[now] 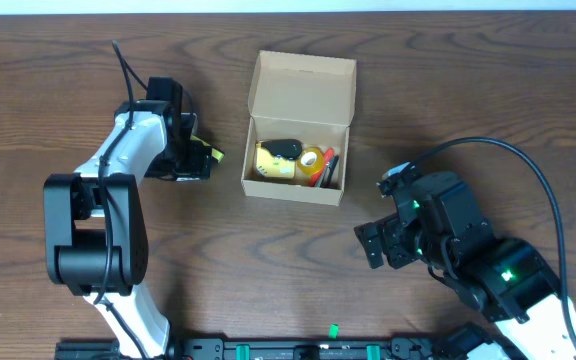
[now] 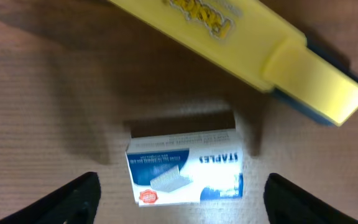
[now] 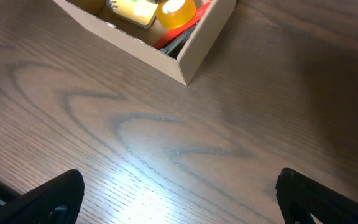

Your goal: Pack container

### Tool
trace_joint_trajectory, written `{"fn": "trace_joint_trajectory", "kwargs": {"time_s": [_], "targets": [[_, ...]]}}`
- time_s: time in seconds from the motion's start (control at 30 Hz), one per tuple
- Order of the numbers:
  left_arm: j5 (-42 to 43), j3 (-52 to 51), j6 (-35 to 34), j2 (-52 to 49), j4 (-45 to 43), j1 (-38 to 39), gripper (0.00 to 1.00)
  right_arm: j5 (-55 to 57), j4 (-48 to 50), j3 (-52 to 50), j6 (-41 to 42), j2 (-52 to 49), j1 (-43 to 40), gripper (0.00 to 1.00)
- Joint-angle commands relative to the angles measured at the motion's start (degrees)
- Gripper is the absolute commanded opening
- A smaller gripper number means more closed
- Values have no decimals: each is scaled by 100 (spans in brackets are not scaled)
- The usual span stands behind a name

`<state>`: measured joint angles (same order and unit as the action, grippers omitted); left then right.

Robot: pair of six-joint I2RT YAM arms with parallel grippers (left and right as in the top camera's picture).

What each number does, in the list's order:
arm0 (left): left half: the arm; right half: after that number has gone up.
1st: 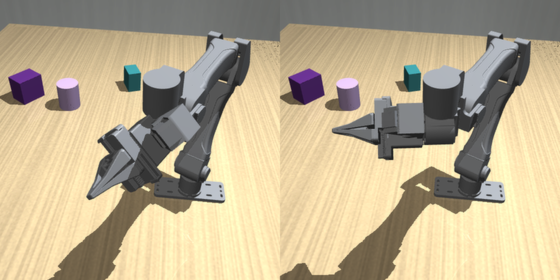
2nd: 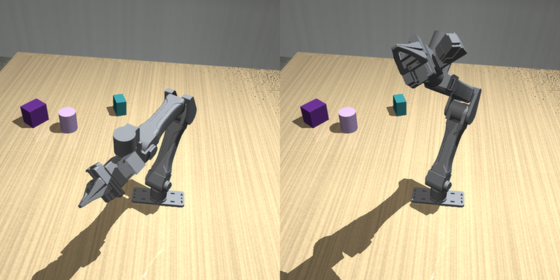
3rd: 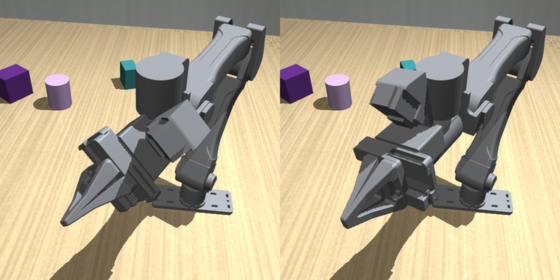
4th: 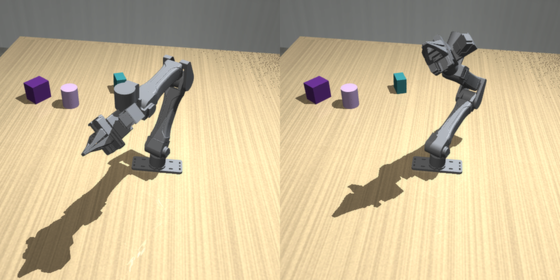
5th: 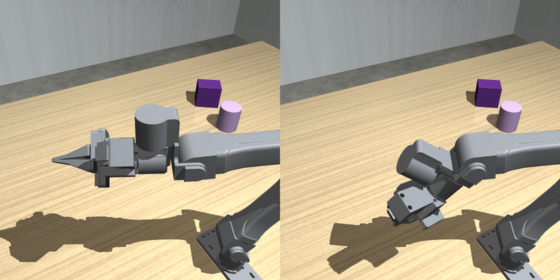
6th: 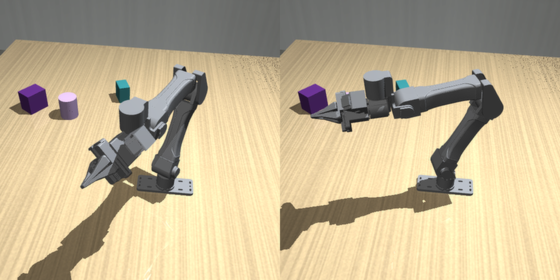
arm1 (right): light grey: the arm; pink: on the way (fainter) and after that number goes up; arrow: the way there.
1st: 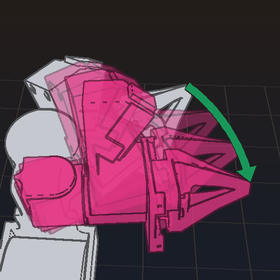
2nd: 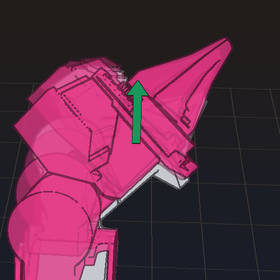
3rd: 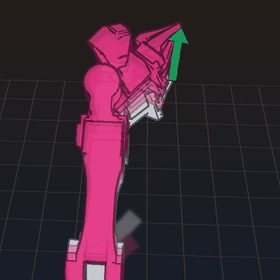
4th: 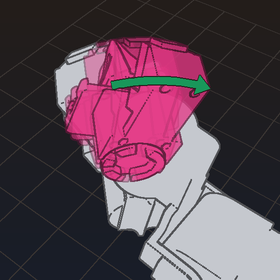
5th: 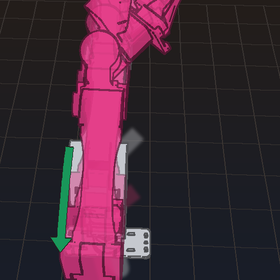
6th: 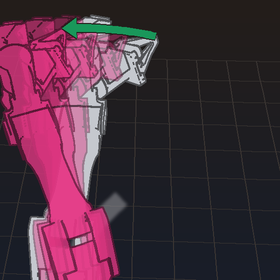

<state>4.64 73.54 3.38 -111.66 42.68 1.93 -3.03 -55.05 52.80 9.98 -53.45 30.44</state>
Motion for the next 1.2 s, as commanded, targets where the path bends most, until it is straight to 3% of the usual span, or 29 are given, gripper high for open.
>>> {"fn": "trace_joint_trajectory", "kwargs": {"time_s": [0.0, 1.17], "targets": [[-63, -26, -422, -74, -122, -9, 80, -2, -2, 33, -66, 31, -50, 99], [-63, -380, -1027, -76, -505, -2, 66, -2, -2, 33, -66, 31, -50, 99]]}}
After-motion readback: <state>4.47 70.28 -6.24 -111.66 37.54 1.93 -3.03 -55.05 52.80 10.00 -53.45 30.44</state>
